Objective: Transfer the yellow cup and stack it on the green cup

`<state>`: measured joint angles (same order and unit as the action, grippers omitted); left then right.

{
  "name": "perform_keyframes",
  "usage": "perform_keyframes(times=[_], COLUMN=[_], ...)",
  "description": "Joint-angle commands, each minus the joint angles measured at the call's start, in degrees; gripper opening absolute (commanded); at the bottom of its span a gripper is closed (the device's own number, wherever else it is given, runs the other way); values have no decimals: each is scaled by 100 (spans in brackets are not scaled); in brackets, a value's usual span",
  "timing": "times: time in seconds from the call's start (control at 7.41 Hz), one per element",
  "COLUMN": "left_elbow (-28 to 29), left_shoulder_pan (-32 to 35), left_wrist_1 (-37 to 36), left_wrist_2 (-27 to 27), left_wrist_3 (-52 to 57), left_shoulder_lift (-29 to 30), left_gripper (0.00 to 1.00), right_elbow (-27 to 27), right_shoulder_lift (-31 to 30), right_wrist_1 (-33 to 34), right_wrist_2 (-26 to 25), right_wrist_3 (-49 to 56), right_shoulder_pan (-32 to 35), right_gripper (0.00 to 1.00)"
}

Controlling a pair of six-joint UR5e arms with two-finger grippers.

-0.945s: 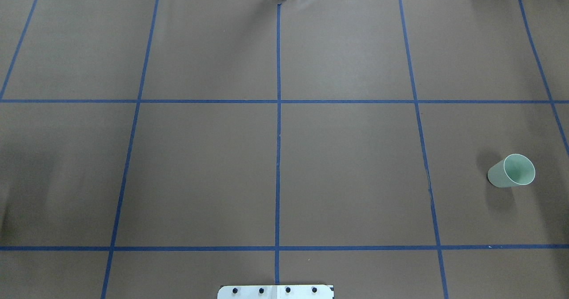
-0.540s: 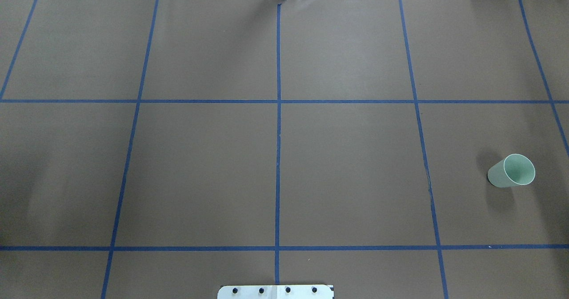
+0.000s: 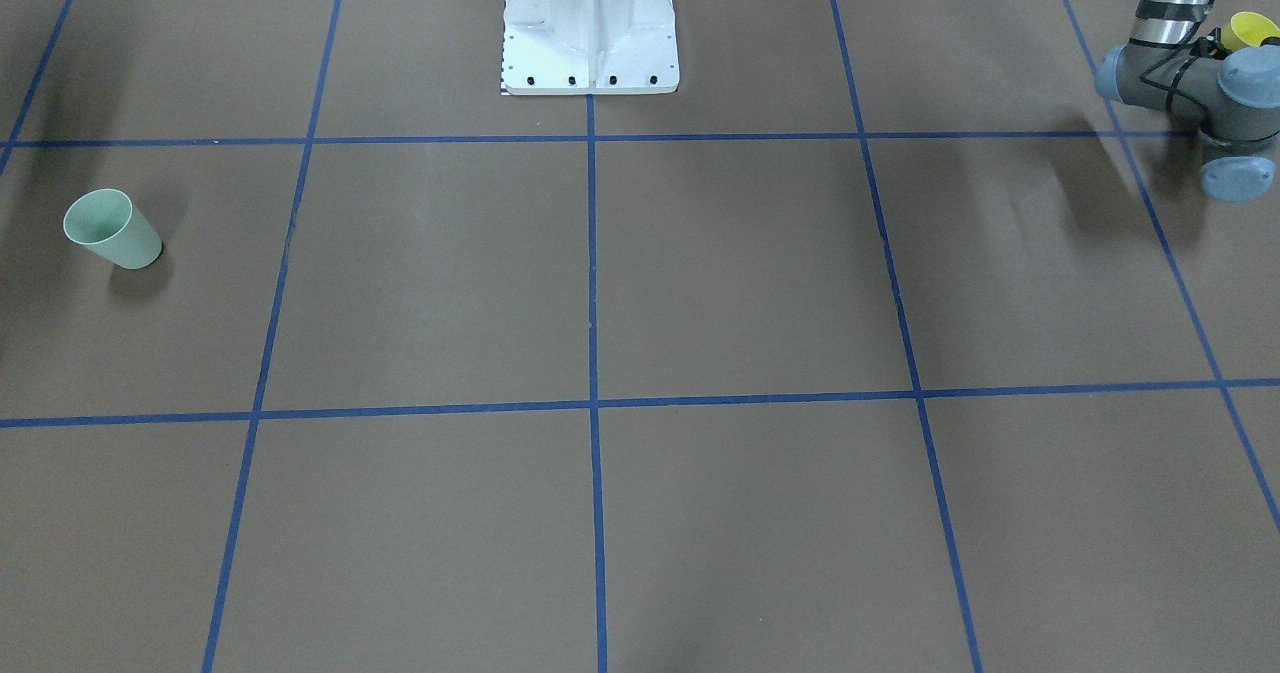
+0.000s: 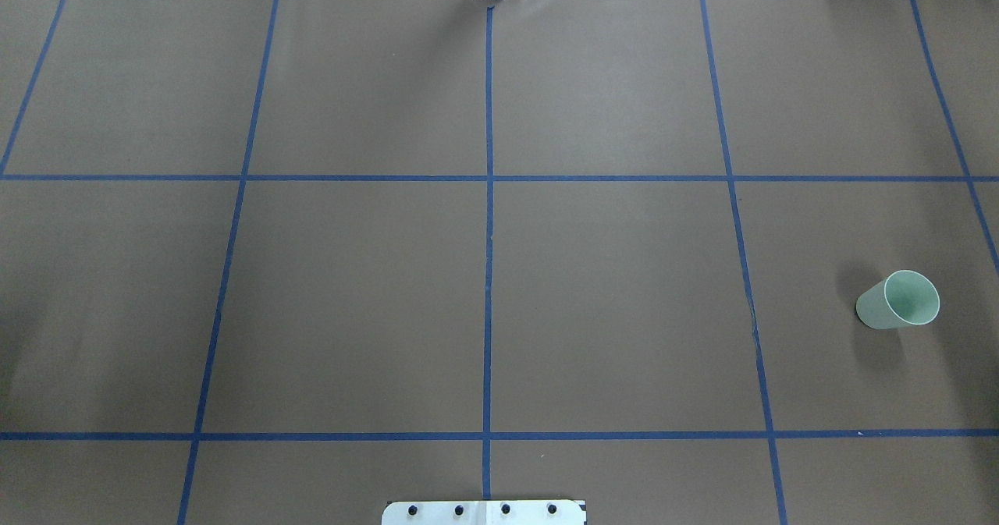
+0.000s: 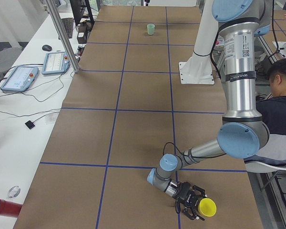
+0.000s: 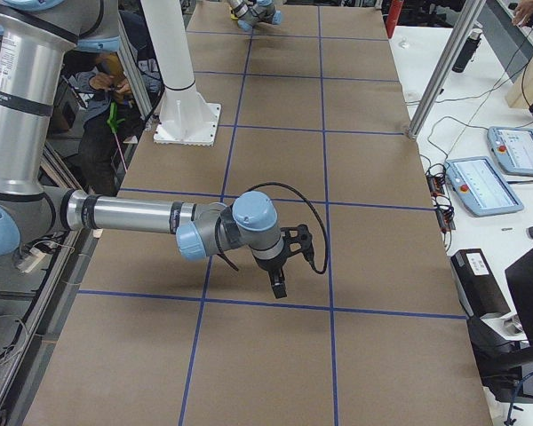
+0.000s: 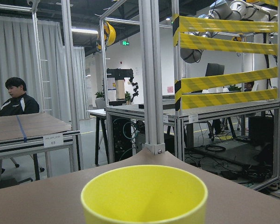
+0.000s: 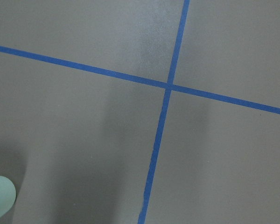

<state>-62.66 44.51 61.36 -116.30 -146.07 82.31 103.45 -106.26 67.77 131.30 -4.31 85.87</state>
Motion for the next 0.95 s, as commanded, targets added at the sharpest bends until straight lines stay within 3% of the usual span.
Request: perform_keyframes(times=[0.0, 0.54, 0.81], left_elbow=[8, 69, 69], left_shoulder_pan=[-4, -39, -74], left_wrist_1=[51, 253, 262], left_wrist_2=[-147, -200, -192], left_wrist_3=[9, 9, 9], left_shoulder_lift=[-22, -101, -102], left_gripper=[100, 98, 72], right_elbow=[0, -26, -26], right_shoulder_lift=[9, 0, 0], right_wrist_1=[0, 0, 0], right_wrist_2=[1, 1, 1], right_wrist_3=[0, 0, 0], right_shoulder_pan=[0, 0, 0], right_gripper=[100, 100, 100])
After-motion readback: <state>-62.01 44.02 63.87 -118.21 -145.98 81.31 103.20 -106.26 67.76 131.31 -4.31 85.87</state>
